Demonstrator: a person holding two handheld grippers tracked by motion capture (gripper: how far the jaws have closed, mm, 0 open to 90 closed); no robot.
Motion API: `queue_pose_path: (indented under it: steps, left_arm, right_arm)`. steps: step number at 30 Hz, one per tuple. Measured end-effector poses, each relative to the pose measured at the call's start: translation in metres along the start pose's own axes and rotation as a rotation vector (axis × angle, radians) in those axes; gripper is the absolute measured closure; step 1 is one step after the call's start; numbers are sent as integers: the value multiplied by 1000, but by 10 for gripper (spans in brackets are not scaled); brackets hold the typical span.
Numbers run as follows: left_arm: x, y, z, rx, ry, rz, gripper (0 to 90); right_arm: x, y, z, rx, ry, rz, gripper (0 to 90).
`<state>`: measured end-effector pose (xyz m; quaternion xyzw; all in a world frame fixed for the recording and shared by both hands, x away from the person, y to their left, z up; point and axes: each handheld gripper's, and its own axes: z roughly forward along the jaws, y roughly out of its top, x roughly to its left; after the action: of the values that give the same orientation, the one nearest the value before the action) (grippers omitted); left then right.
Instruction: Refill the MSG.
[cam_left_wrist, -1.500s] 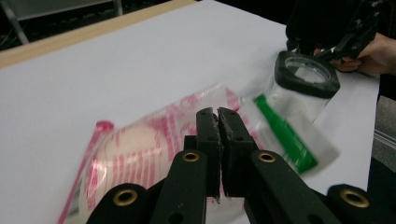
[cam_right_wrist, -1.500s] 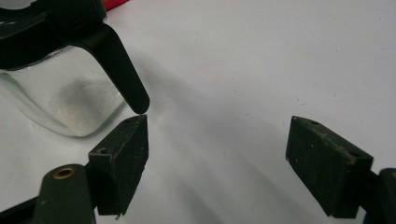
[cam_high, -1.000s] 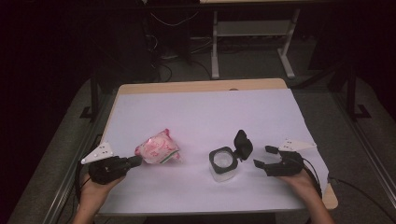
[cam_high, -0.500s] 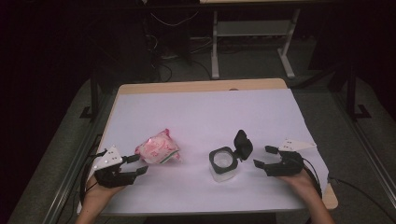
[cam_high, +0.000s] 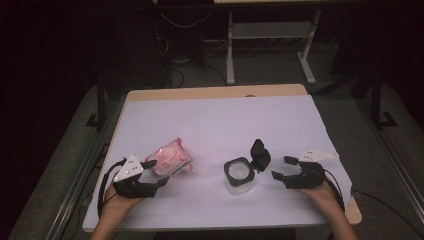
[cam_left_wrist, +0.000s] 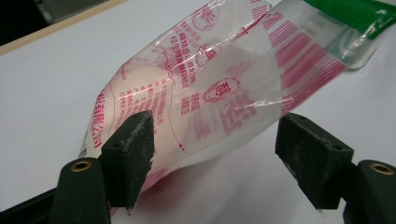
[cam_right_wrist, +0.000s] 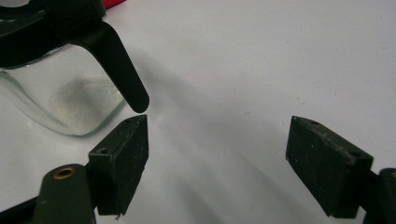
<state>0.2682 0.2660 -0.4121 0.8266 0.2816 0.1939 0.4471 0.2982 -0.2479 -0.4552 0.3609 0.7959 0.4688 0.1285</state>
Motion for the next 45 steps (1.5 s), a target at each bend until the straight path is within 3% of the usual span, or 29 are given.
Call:
queue_pose_path:
  steps: [15, 25, 30, 34, 36, 38, 45]
  left_arm:
    - [9, 0, 11, -61, -17, -97, 257]
    - [11, -2, 22, -61, -18, -111, 262]
    - [16, -3, 24, -64, -6, -97, 323]
    - [20, -7, 25, -38, 25, -90, 346]
    - [22, -8, 23, -44, 18, -103, 402]
    - [23, -8, 23, -41, 22, -87, 445]
    - [34, -9, 26, -74, -22, -160, 594]
  right_arm:
    - [0, 0, 0, 4, -1, 6, 209]
    - [0, 0, 1, 7, -3, 7, 210]
    - [-1, 0, 0, 6, -3, 11, 210]
    - [0, 0, 0, 5, -4, 10, 210]
    - [0, 0, 0, 5, -3, 11, 210]
    - [0, 0, 1, 6, -3, 8, 210]
    - [0, 0, 0, 6, -5, 10, 210]
